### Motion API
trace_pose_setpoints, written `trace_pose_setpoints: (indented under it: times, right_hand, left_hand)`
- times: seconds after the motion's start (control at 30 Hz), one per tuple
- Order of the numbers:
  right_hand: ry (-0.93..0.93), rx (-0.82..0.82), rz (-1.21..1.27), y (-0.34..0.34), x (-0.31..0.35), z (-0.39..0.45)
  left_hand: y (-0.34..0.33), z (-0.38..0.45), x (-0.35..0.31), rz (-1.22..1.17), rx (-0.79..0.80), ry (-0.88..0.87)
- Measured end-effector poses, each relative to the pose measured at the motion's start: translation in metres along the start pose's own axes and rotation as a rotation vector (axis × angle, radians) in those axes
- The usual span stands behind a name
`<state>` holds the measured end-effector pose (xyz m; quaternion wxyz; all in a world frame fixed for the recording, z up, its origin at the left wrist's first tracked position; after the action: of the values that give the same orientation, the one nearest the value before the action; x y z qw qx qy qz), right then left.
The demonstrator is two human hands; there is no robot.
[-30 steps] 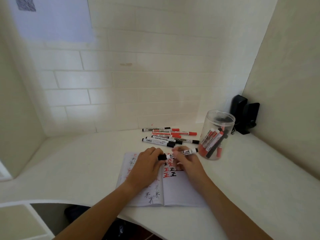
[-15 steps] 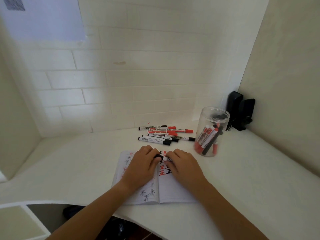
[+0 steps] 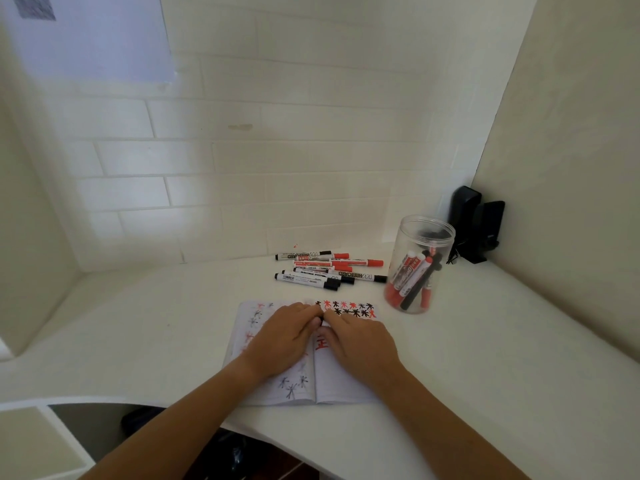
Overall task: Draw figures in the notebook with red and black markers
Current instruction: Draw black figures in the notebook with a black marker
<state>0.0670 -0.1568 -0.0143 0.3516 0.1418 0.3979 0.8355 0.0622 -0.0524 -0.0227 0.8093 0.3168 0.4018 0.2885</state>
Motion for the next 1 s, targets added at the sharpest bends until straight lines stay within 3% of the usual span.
trace_pose_setpoints:
  times: [0.17, 0.3, 0.43, 0.6, 0.7, 0.77, 1.0]
  right_hand:
    - [-0.026, -0.020, 0.025, 0.005, -0.005, -0.001]
    - [-0.220, 0.037, 0.072, -0.001, -0.026, -0.001]
    - [-0.429, 0.072, 0.406, -0.001, -0.049, -0.004]
    - [-0.569, -0.170, 0.833, 0.023, -0.071, -0.007]
    - [-0.831, -0.172, 1.260, 0.003, -0.083, -0.017]
    - [-0.905, -0.133, 1.446, -0.005, -0.082, -0.019]
    - [-0.852, -0.025, 1.244, -0.012, -0.075, -0.021]
  left_hand:
    - [0.002, 0.002, 0.005, 0.015, -0.037, 0.006]
    - [0.009, 0.001, 0.019, 0.130, -0.138, 0.109]
    - [0.006, 0.001, 0.035, 0.247, -0.144, 0.199]
    - [-0.002, 0.000, 0.037, 0.217, -0.037, 0.239]
    - [-0.001, -0.001, 0.028, 0.206, -0.032, 0.196]
    - [-0.001, -0.001, 0.023, 0.210, -0.032, 0.131]
    - [-0.027, 0.000, 0.033, 0.299, 0.215, 0.160]
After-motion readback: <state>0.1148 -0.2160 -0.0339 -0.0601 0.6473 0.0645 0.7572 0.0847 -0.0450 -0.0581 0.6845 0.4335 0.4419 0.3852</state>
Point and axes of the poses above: each hand's wrist, its own z-axis towards the middle knuckle, its own y-axis out of the back of the hand, x = y × z, the point moved 10 cm from there along z, towards the middle knuckle, and after that the axes turned 1 degree about -y, right-handed, at the moved point
